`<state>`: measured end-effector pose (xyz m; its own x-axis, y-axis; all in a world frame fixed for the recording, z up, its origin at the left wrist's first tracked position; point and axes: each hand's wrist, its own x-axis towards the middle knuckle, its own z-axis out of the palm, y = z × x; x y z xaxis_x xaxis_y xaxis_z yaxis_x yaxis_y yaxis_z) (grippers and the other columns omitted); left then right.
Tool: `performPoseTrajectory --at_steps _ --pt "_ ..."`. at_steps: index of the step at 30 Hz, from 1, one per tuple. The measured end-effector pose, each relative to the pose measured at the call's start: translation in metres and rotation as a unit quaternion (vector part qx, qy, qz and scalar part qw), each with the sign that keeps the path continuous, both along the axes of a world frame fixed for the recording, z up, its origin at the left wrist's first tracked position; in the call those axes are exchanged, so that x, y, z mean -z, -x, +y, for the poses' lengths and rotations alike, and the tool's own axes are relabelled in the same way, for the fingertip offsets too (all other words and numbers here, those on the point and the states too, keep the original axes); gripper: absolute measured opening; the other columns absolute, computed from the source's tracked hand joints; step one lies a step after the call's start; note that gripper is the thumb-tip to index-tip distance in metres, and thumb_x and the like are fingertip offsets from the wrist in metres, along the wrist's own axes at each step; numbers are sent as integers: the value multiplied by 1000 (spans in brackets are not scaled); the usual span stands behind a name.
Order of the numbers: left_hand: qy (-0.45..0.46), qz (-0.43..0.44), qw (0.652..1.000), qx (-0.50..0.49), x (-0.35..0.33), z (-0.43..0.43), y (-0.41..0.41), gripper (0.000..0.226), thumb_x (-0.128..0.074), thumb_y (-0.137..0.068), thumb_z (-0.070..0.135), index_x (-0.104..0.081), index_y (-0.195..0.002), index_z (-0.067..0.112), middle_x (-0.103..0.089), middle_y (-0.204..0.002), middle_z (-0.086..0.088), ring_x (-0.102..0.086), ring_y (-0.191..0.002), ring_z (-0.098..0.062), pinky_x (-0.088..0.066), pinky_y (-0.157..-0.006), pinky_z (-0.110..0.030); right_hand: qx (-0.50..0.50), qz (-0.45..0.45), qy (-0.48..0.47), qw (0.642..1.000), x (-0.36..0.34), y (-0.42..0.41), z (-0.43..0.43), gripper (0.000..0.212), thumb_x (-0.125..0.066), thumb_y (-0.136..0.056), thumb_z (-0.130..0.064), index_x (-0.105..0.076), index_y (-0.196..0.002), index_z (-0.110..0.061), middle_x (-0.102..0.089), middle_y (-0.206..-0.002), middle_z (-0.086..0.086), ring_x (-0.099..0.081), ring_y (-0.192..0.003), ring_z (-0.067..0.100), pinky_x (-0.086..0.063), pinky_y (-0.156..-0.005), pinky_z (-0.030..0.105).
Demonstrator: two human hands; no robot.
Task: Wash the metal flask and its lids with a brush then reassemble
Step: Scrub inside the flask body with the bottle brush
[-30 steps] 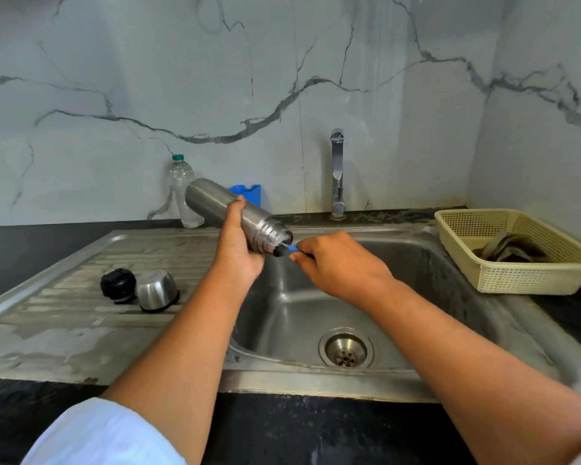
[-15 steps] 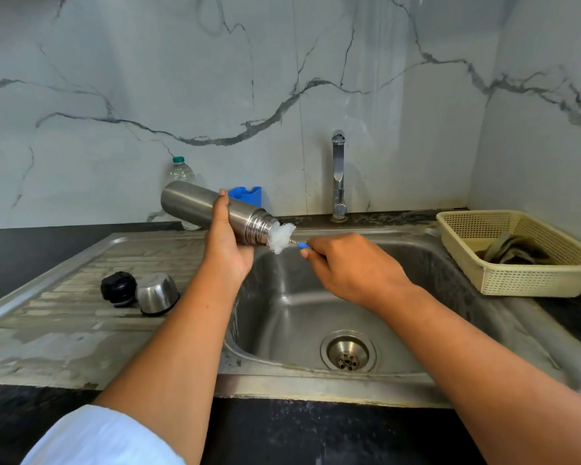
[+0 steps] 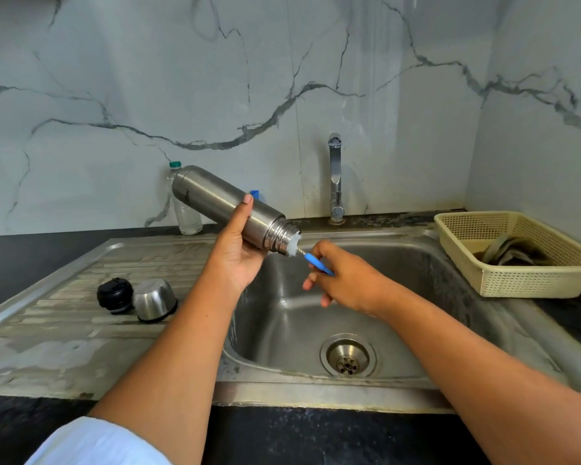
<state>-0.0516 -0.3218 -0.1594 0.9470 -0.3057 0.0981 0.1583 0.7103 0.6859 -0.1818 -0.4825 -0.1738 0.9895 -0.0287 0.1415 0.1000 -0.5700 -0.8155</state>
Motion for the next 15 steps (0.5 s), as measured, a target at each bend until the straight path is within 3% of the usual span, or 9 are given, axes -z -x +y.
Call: performPoseTrajectory --at_steps 3,6,8,11,15 --pt "4 13 1000 -15 0 -4 2 47 -83 -83 32 -66 -122 12 -74 -112 -12 -69 -114 -31 -52 -105 -52 -18 27 3 999 2 1 12 8 -48 -106 -28 -55 -105 -25 -73 -74 -1 -47 -48 6 -43 -54 27" --pt "14 27 999 -22 -1 -1 3 49 -79 -86 36 -63 -124 9 -75 -101 -15 -69 -106 -35 -56 -101 -51 17 80 -110 991 -2 1 22 35 -42 -107 -41 -67 -109 -16 -57 -60 -2 -36 -45 8 -28 -46 23" --pt "24 19 1000 0 -1 3 -1 47 -70 -88 28 -61 -130 9 -73 -109 -14 -66 -112 -34 -53 -104 -50 34 92 -173 980 -3 1 21 42 -39 -108 -39 -70 -106 -10 -49 -59 -3 -33 -44 8 -24 -44 22" --pt "-10 -1 1000 27 1 5 -2 45 -57 -89 16 -58 -134 9 -69 -119 -13 -66 -113 -29 -49 -108 -47 38 77 -200 976 -1 1 15 37 -41 -109 -37 -66 -98 -13 -45 -61 -4 -31 -44 6 -22 -42 20" --pt "-56 -4 998 8 3 -6 4 56 -75 -89 23 -57 -138 6 -73 -120 -12 -69 -118 -27 -54 -105 -46 57 17 -159 985 3 -3 11 30 -48 -107 -35 -67 -94 -16 -51 -66 -7 -40 -46 1 -29 -44 19"
